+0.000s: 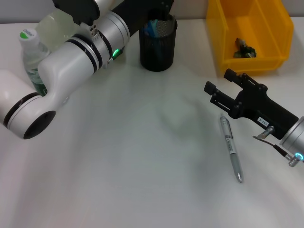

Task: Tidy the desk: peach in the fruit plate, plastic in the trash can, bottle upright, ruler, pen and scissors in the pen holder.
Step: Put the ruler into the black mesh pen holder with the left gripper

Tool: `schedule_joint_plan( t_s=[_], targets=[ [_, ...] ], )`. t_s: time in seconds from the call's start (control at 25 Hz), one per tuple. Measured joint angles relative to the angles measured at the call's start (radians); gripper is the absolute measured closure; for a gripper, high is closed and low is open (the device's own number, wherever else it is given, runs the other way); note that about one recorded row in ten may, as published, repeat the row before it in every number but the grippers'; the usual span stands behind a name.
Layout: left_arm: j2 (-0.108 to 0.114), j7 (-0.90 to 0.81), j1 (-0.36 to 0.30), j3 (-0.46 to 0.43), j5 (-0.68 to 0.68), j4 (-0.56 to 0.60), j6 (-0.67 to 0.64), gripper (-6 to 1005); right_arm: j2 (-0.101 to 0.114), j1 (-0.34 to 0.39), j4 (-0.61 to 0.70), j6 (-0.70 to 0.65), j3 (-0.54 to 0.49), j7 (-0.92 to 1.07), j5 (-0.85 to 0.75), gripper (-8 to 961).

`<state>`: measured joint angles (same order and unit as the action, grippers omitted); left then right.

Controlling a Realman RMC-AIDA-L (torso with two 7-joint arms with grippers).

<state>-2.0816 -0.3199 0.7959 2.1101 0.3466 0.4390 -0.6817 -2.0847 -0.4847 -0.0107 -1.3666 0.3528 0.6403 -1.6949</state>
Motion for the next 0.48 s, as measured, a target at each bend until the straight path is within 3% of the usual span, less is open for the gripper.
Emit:
schedule_joint_plan(
  t_s=[0.24, 0.48],
  targets=[
    [0.000, -0.010, -0.008, -0.005, 0.008, 0.000, -0.019, 758, 0.000, 0.000, 0.000, 0.000, 0.000, 0.000, 0.000, 212],
    [0.000, -0.022, -0.021, 0.001, 0.006, 0.000, -0.065, 530, 0.000, 0.004, 0.000, 0.001, -0.001, 0.000, 0.003, 212]
  ],
)
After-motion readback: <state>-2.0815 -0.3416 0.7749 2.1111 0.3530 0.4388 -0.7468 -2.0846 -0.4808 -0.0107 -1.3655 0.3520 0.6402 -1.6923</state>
